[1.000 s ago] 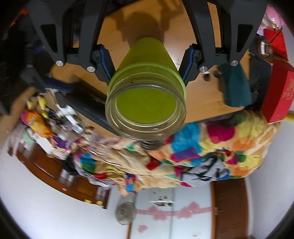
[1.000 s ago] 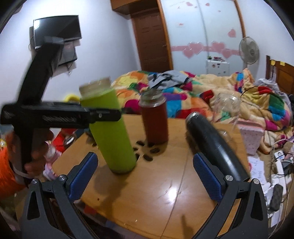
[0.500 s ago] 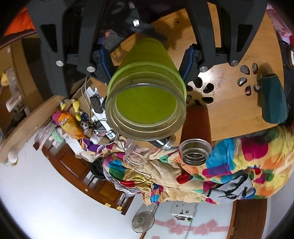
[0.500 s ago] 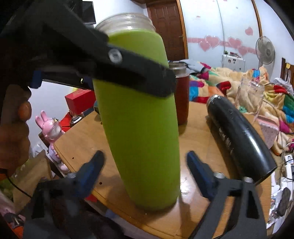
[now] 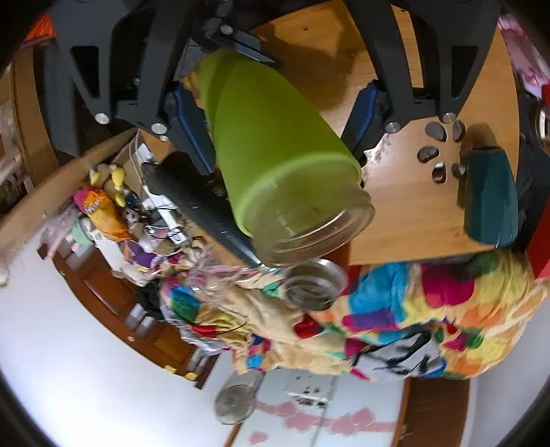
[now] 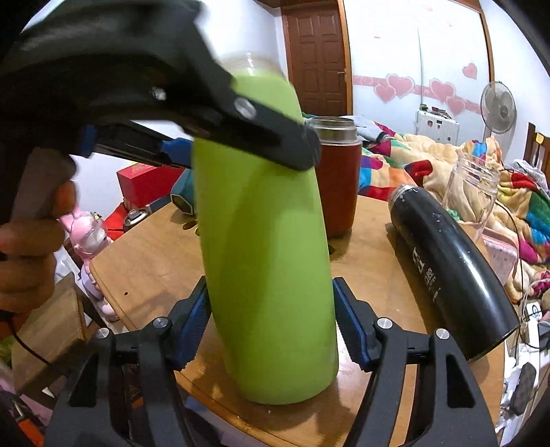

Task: Flip cup upside down
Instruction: 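Lift the green tumbler with the left gripper and tilt it onto its side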

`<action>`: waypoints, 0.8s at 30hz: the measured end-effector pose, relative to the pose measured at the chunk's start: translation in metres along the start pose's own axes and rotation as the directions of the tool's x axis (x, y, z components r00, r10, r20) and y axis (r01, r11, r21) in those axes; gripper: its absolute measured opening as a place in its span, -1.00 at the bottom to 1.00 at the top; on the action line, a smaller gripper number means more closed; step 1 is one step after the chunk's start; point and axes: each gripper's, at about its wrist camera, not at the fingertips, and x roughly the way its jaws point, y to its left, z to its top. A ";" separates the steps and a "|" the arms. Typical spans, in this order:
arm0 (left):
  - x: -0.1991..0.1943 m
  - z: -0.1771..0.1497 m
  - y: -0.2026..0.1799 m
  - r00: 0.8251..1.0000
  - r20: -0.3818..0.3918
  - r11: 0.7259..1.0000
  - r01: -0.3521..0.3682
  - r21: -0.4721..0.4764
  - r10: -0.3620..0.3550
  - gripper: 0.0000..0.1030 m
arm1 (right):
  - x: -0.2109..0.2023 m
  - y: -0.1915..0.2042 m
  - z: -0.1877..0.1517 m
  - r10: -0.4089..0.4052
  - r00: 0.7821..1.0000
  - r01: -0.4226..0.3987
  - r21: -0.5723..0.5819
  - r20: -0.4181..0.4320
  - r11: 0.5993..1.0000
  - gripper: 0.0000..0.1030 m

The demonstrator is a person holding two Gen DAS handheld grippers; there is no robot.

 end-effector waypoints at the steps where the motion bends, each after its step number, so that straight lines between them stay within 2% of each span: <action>1: 0.003 -0.001 0.006 1.000 -0.006 1.000 0.008 -0.023 -0.008 0.43 | 0.001 0.001 -0.001 0.005 1.000 -0.005 -0.001 0.000 1.000 0.24; 6: 0.019 -0.004 0.035 0.997 -0.041 0.988 0.058 -0.145 -0.064 0.46 | 0.003 0.005 -0.005 0.015 1.000 -0.015 -0.008 0.004 1.000 0.23; 13: 0.040 -0.013 0.063 0.995 -0.067 0.964 0.056 -0.261 -0.076 0.55 | 0.014 0.012 -0.008 0.030 0.999 -0.030 -0.004 -0.011 1.000 0.21; 21: 0.050 -0.016 0.070 0.991 -0.118 0.963 0.024 -0.269 -0.058 0.63 | 0.023 0.013 -0.008 0.032 0.999 -0.032 0.003 -0.025 0.999 0.21; 24: 0.044 -0.017 0.063 0.992 -0.121 0.977 -0.001 -0.213 -0.025 0.63 | 0.025 0.012 -0.010 0.022 0.999 -0.022 0.004 -0.038 1.000 0.21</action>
